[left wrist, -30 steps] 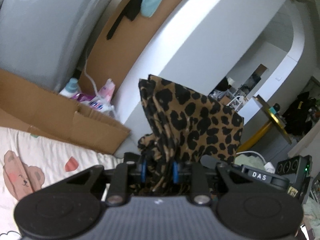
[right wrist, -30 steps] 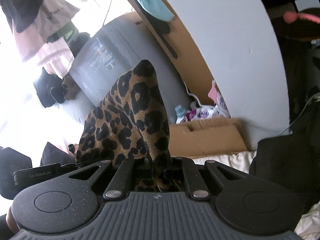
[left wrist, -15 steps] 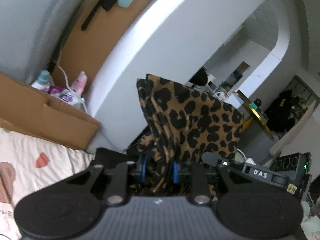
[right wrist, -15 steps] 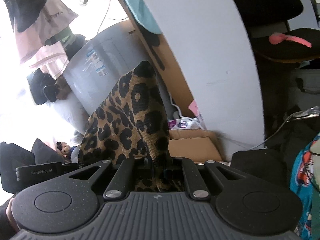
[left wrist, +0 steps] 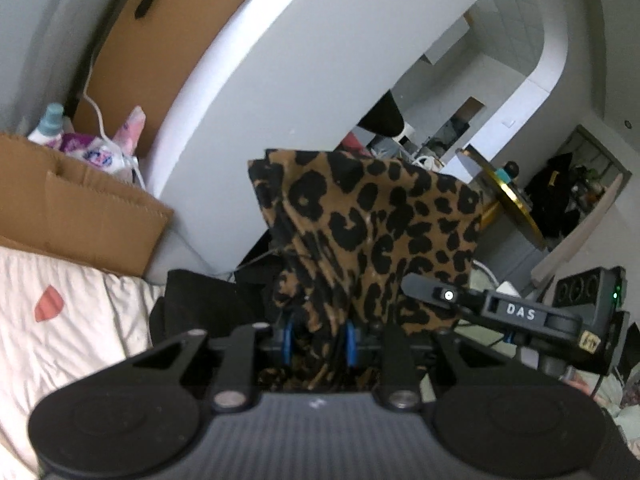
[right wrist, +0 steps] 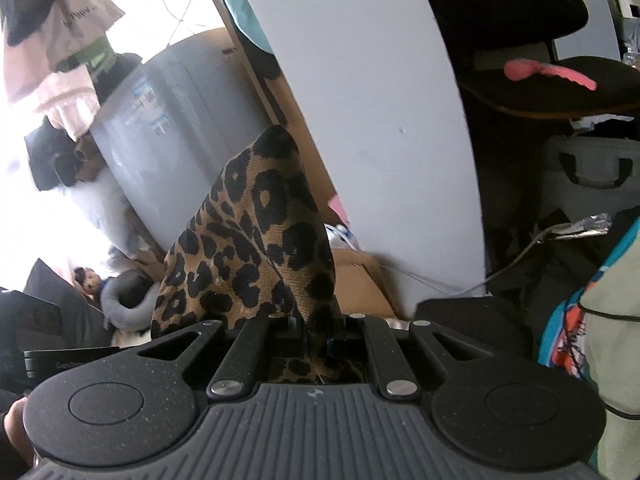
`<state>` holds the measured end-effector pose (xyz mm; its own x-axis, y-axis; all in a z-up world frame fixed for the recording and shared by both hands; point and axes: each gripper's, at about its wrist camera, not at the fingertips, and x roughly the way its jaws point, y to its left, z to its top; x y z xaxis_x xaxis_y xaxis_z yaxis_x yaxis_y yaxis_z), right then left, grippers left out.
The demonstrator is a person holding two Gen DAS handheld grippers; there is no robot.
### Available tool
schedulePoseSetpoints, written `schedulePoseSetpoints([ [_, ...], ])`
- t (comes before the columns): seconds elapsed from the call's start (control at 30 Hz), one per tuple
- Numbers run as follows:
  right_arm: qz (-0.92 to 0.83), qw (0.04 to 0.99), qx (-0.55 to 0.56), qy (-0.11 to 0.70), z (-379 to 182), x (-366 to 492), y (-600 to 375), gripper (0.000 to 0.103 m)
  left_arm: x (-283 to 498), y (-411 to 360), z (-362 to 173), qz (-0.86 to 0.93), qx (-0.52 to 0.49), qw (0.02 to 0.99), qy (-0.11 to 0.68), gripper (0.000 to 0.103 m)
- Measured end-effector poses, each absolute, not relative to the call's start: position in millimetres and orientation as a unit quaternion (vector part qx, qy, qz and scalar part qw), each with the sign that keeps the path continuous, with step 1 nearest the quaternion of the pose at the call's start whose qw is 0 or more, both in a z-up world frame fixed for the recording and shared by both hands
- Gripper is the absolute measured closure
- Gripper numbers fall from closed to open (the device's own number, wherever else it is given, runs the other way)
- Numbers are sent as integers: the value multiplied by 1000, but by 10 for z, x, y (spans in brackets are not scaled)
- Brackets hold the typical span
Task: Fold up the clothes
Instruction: 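Lift the folded skirt with both tools and carry it toward the black clothes pile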
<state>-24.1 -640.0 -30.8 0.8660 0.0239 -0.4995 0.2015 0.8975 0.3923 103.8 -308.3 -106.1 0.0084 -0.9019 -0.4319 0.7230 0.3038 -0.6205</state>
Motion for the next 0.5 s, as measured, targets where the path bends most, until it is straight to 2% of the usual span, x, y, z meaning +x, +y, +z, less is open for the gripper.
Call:
schedulePoseSetpoints([
  [0.5, -96, 916, 230, 316, -1251, -163, -6902, 96, 1100, -3648, -2118, -583, -119, 662, 456, 78],
])
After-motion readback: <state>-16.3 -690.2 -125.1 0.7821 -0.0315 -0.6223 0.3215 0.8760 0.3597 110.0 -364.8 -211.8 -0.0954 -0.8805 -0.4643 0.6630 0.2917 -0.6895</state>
